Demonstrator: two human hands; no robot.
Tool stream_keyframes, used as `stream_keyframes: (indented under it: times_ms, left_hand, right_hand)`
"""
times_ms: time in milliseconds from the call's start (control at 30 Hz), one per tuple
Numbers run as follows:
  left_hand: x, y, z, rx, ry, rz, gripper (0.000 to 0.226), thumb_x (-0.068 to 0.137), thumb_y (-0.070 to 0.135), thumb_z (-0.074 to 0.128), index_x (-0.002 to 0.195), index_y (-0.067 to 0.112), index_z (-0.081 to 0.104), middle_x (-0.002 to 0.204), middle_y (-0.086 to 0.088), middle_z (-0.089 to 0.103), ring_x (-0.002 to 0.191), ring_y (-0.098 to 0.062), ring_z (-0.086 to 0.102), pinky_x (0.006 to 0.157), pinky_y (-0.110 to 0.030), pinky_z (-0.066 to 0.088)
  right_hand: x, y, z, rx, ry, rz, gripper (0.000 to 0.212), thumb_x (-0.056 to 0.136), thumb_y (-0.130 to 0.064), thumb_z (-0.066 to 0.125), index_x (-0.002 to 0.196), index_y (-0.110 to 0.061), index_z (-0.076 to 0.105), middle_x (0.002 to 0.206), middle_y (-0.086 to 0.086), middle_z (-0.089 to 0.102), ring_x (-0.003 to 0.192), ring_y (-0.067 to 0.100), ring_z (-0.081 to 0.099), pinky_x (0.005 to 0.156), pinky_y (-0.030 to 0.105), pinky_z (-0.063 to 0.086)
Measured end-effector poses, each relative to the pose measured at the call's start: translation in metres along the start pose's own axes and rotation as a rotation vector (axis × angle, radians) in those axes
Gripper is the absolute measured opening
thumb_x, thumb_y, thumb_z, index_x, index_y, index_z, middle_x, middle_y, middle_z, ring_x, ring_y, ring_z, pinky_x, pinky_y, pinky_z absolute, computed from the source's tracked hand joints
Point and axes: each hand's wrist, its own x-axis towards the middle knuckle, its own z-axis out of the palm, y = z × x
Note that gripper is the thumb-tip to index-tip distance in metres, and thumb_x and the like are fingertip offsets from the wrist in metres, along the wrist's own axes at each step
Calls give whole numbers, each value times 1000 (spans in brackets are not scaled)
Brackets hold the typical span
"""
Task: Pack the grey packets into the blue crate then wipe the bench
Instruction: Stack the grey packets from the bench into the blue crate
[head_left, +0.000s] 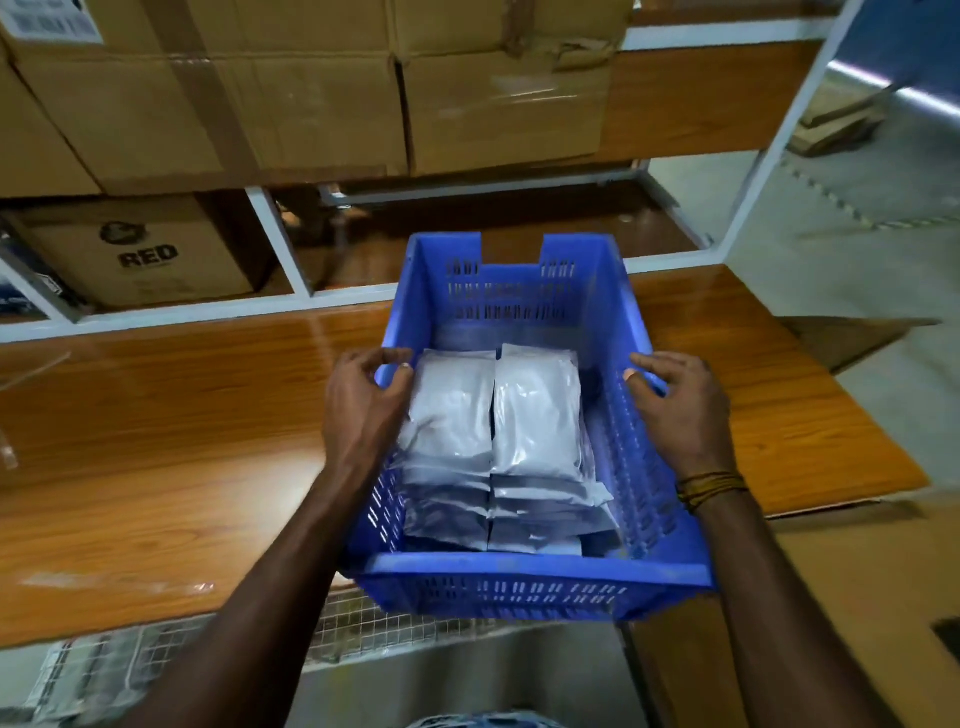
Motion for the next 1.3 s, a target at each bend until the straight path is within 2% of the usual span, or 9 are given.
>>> stream_keyframes:
  times_ms: [300,433,633,800,933,1000,1100,1200,1300]
  left_hand:
    - [-32,-14,-69,-167,-187,156,18,93,21,63,106,26,74,123,3,64,107,-11,59,83,-17,43]
    - [-45,-19,-84,-215,-303,267,19,93,19,63,105,28,74,119,5,66,105,-12,61,77,-11,40]
    - [-73,-2,-83,-303,-546,422,20,89,31,63,105,31,74,117,8,66,105,-14,62,85,-36,51]
    - [-112,30,-64,-317,-711,557,20,90,19,67,103,33,74,119,6,61,105,-10,56,81,-24,40]
    - [-147,62,-41,-399,-782,631,22,88,15,66,98,32,75,110,6,64,100,-8,58,76,-7,37]
    - [-165,84,-26,-442,-813,662,20,88,11,64,94,27,74,95,18,63,83,-1,57,66,-6,37]
    - [-191,117,13,-458,-865,698,19,88,10,62,93,23,75,78,19,60,46,0,47,46,-10,29]
    - [-215,152,60,-465,-877,757,17,86,10,63,94,15,77,83,11,65,57,1,51,54,-6,33]
    - [-238,186,110,-471,-883,795,16,86,12,63,93,10,77,95,4,73,82,2,59,69,-11,41]
  right_hand:
    - [-125,-52,-26,-72,199,123,26,90,-17,69,115,-11,72,119,13,62,109,21,60,93,22,41]
    - [-185,-76,-43,-113,301,207,28,91,-19,68,118,-12,71,121,9,63,104,8,53,96,24,44]
    - [-273,-96,-77,-187,488,377,29,93,-20,67,121,-15,69,125,5,60,100,-3,48,98,18,42]
    - [-328,-107,-115,-238,675,481,35,85,-31,66,116,-15,72,115,2,64,97,8,58,93,16,42]
    - [-361,-109,-149,-273,806,555,45,80,-37,56,115,-15,73,113,4,67,96,21,65,97,28,47]
    - [-373,-103,-167,-289,862,578,47,80,-40,55,115,-15,73,115,6,69,96,24,66,98,34,48]
    - [-378,-79,-195,-284,938,615,50,79,-44,54,114,-14,74,116,7,71,95,23,67,92,23,44]
    - [-370,-43,-228,-269,987,648,45,82,-37,58,112,-9,74,115,10,71,105,20,66,88,8,36]
    - [-357,-1,-262,-268,1008,678,35,87,-29,64,113,-7,74,116,12,71,109,22,65,92,12,37]
